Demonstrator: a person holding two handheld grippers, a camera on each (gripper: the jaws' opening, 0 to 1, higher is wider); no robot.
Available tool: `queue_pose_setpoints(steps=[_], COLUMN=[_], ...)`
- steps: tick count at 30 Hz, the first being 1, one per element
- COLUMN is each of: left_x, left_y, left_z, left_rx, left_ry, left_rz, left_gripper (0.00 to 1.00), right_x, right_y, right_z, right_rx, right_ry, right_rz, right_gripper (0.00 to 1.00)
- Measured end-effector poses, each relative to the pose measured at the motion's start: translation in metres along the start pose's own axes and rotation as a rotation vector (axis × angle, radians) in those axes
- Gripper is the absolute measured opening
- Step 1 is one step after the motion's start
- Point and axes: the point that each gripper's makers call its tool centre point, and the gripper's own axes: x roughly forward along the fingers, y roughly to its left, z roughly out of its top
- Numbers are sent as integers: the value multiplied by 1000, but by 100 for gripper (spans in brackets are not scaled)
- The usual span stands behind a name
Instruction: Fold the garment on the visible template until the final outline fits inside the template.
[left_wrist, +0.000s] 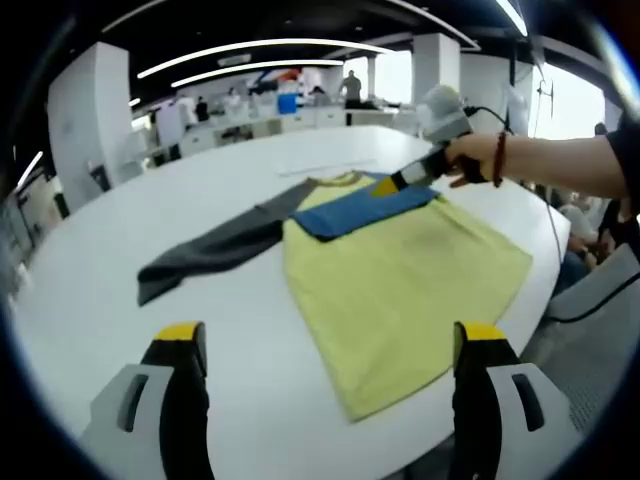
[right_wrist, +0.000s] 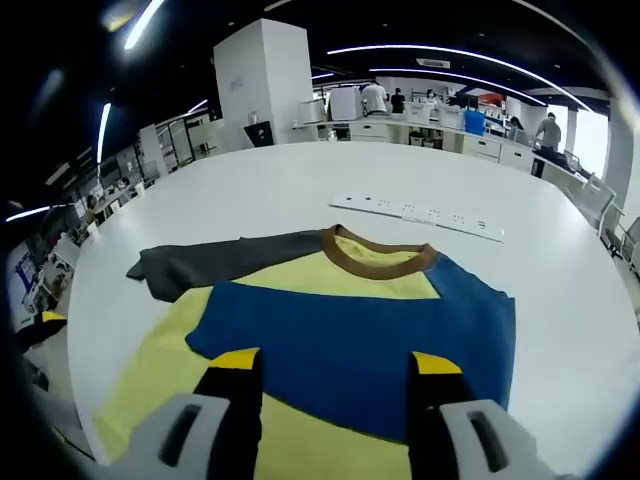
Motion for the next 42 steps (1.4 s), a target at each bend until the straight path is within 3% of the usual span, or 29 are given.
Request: queue_pose_setpoints(steps=[7, 14, 24, 28, 42], left_x=[1, 0, 0, 1, -1], left_y=[0, 1, 4, 4, 4], left_z=[-2, -2, -2, -4, -6], left_rx=[6, 3, 6, 2, 4], left_ry=[8, 11, 12, 16, 24], left_rz=[0, 5, 13, 11, 18], left_gripper=[99, 99, 99, 99, 99], right_x=[-15, -25, -33, -34, -36], right_y=[-45, -76, -95, -99, -97], right_z=[-6, -19, -43, -53, -58], right_rx=[14, 35, 58, 70, 156], right_ry=[16, 41, 70, 87, 95], right_rz=[-83, -123, -132, -125, -127], right_gripper=[56, 54, 49, 42, 16])
